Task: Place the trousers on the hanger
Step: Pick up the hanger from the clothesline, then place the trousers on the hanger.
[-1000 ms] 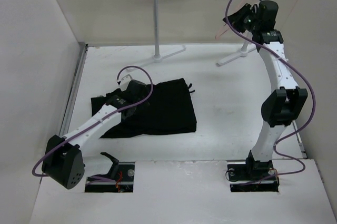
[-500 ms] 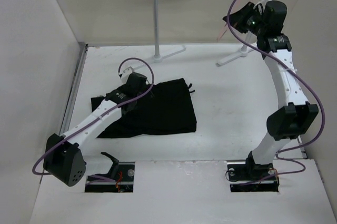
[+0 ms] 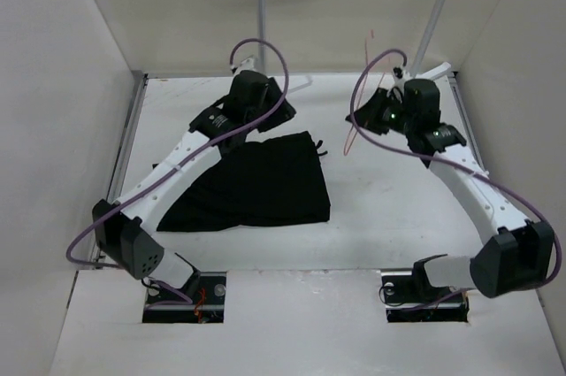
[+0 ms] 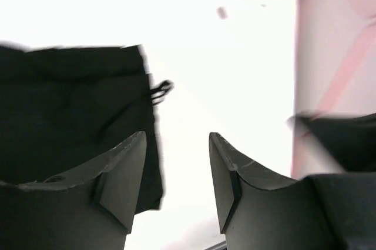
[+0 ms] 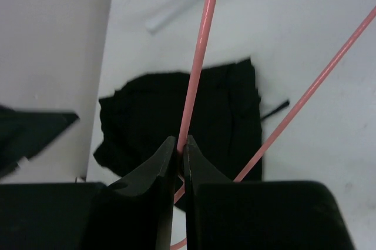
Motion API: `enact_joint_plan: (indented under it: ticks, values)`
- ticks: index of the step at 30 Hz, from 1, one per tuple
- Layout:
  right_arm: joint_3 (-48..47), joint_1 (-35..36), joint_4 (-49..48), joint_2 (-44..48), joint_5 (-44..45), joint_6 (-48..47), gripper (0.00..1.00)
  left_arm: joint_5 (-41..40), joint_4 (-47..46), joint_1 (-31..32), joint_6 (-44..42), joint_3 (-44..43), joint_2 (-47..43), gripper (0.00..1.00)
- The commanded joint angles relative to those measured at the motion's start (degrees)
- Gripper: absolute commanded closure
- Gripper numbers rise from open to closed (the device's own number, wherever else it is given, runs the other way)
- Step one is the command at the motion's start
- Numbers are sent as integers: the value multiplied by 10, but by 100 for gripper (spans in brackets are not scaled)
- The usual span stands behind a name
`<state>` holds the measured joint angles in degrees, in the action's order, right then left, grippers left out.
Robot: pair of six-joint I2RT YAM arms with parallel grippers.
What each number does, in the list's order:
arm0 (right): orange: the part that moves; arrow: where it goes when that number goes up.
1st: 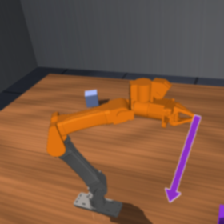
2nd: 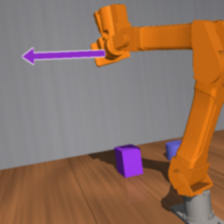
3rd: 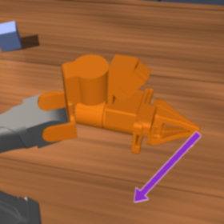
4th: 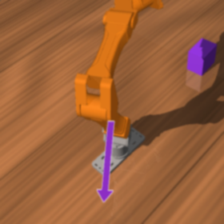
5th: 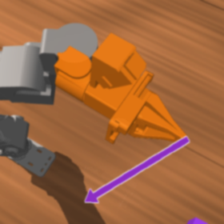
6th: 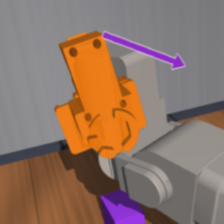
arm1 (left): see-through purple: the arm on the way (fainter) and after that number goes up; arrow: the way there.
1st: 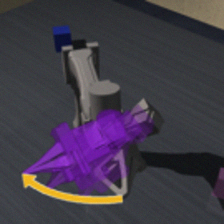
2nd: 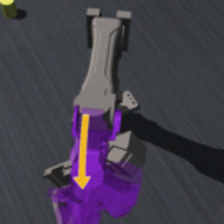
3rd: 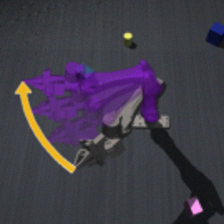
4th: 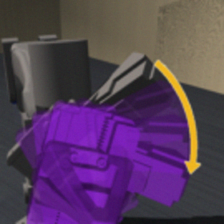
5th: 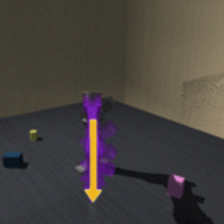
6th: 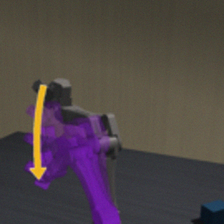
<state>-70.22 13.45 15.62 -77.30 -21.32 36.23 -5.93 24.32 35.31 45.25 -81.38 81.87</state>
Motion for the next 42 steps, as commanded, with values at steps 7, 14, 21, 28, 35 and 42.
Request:
enact_joint_plan:
  ticks: [7,14,21,28,35,42]
  values:
    - [167,83,-7,126,69,-7,93,23,40,104,-71,-229,186,61]
    - [254,113,-6,189,83,17,93,22,39,136,-70,-298,264,61]
    - [295,132,-2,221,82,30,92,28,33,150,-63,-316,318,62]
    - [313,132,-1,237,66,32,92,28,5,173,-58,-317,341,66]
    - [322,125,-1,242,37,50,92,6,-15,182,-37,-305,359,79]
    - [331,117,51,261,54,57,87,-50,-55,188,-17,-228,314,100]
